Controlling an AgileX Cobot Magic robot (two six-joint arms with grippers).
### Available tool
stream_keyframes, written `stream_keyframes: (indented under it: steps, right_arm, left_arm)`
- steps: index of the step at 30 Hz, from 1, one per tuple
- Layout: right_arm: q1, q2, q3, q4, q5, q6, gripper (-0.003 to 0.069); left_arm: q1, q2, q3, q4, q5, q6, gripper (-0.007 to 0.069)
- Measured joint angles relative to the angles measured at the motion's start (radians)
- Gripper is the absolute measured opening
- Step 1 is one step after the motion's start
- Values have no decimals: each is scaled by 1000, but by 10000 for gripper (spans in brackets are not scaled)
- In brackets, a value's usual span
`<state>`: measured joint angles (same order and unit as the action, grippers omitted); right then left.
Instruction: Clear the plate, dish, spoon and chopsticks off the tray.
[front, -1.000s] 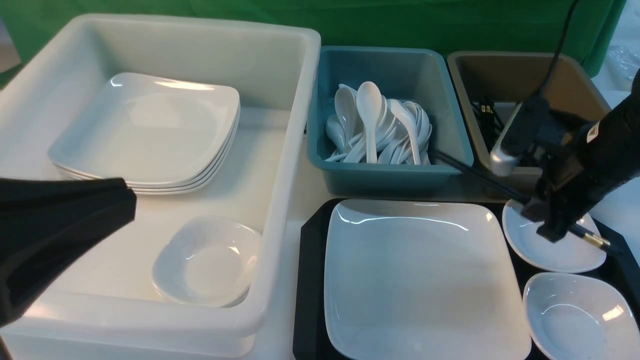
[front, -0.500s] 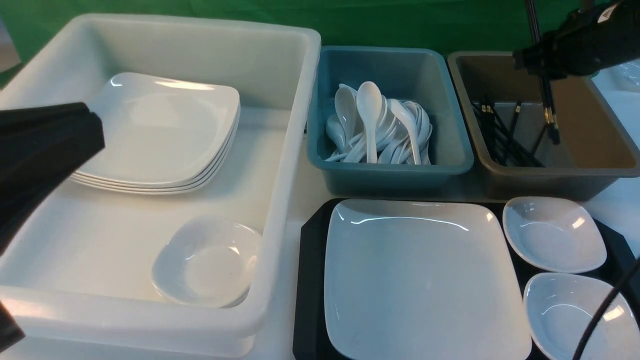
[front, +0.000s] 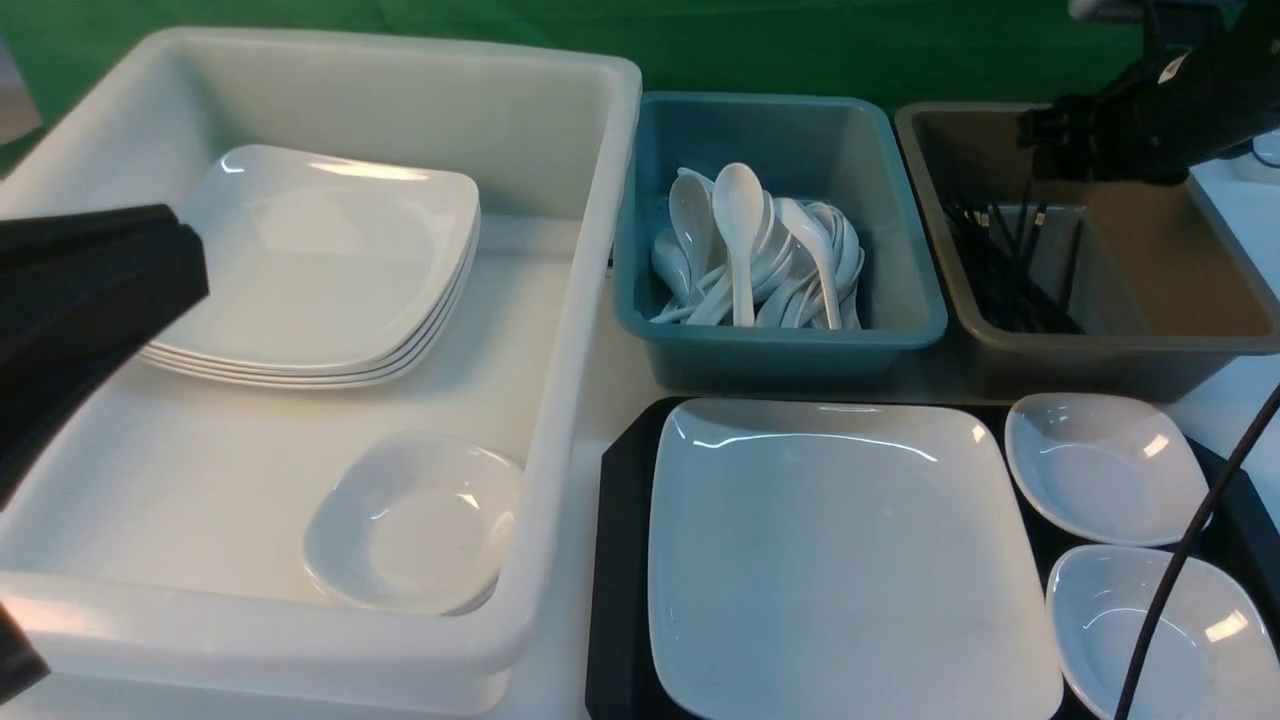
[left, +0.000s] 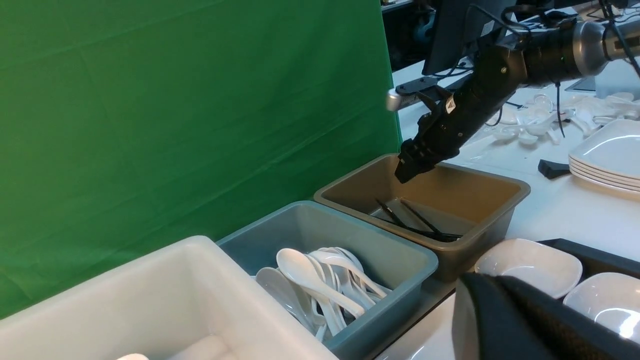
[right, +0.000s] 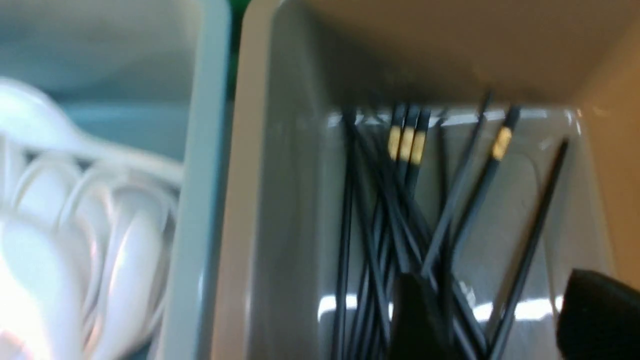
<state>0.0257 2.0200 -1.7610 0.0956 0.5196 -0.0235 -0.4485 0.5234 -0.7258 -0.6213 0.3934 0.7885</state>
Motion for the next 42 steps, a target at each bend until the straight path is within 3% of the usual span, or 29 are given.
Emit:
stream_keyframes:
  steps: [4, 6, 10, 16, 22, 25, 30, 36, 42]
  right_arm:
    - [2, -73, -1, -1, 147, -38, 267]
    - [18, -148, 5, -11, 291, -56, 165]
    - [120, -303, 128, -104, 480, -63, 129]
    - [330, -512, 432, -245, 614, -22, 188]
    - [479, -633, 734, -267, 617, -4, 387]
    - [493, -643, 872, -271, 555, 7, 436]
    - [495, -624, 1012, -273, 380, 16, 450]
    - [496, -618, 1039, -283, 290, 30, 453]
    - [496, -573, 1040, -374, 214, 30, 458]
  left_arm:
    - [0, 0, 0, 1, 15, -1, 10]
    - [0, 0, 0, 1, 58, -3, 10]
    - [0, 0, 0, 2, 184, -3, 10]
    - [0, 0, 0, 2, 293, -3, 10]
    - [0, 0, 0, 2, 302, 0, 10]
    - [0, 0, 0, 2, 302, -1, 10]
    - [0, 0, 0, 2, 302, -2, 10]
    - [0, 0, 0, 2, 302, -2, 10]
    - [0, 0, 0, 2, 302, -2, 10]
